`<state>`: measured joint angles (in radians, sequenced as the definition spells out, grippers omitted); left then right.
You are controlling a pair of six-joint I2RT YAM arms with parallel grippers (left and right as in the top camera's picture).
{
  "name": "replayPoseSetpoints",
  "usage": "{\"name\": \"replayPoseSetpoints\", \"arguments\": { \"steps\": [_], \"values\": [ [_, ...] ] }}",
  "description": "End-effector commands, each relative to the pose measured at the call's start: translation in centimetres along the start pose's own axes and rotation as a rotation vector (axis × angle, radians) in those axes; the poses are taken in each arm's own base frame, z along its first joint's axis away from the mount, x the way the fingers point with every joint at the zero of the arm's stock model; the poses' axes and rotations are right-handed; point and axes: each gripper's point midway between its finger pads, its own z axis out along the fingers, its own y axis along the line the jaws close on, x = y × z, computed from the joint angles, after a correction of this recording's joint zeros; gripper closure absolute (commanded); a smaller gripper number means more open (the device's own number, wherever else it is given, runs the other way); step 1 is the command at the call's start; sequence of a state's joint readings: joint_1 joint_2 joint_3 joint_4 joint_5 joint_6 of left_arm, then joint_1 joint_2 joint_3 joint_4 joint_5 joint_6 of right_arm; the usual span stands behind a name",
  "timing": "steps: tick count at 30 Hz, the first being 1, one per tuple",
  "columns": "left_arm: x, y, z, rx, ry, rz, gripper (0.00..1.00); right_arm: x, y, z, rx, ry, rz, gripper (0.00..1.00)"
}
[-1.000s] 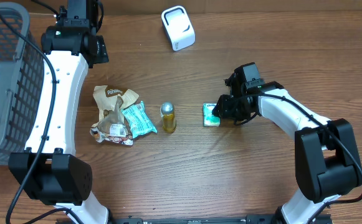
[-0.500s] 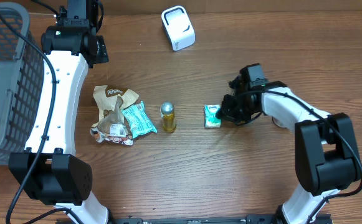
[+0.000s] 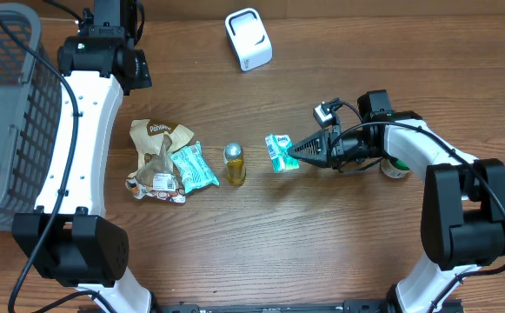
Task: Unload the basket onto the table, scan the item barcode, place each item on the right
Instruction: 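Lift the Kleenex pack with the right gripper and carry it up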
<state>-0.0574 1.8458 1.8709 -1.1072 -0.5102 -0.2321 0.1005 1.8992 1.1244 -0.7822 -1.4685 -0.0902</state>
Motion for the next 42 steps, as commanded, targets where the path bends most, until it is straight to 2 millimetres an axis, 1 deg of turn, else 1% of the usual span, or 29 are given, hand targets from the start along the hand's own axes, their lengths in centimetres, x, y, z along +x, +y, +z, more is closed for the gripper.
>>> {"name": "replayPoseSetpoints", "arguments": {
  "steps": [1,3,6,10,14,16,42],
  "values": [
    [-0.8,0.6,-1.1,-0.005,-0.033,-0.007,0.01,0.3,3.0,-0.2,-0.101,-0.009,-0.123,0.96],
    [-0.8,0.6,-1.1,-0.005,-0.034,-0.008,0.0,1.2,3.5,-0.3,-0.1,-0.013,-0.133,0.96],
    [-0.8,0.6,-1.1,-0.005,-0.034,-0.008,0.0,2.3,5.0,-0.9,-0.097,-0.034,-0.154,0.96],
    [-0.8,0.6,-1.1,-0.005,-0.033,-0.008,0.0,4.1,8.3,-2.9,-0.08,-0.104,-0.225,0.96],
    [-0.8,0.5,-1.1,-0.004,-0.034,-0.007,0.01,5.0,10.0,-3.6,-0.072,-0.132,-0.252,0.96],
    [-0.8,0.5,-1.1,-0.004,-0.034,-0.007,0.0,5.2,10.2,-3.6,-0.072,-0.132,-0.255,0.96],
    [-0.8,0.5,-1.1,-0.005,-0.034,-0.007,0.0,5.1,10.1,-3.6,-0.07,-0.13,-0.276,0.96]
  ]
}}
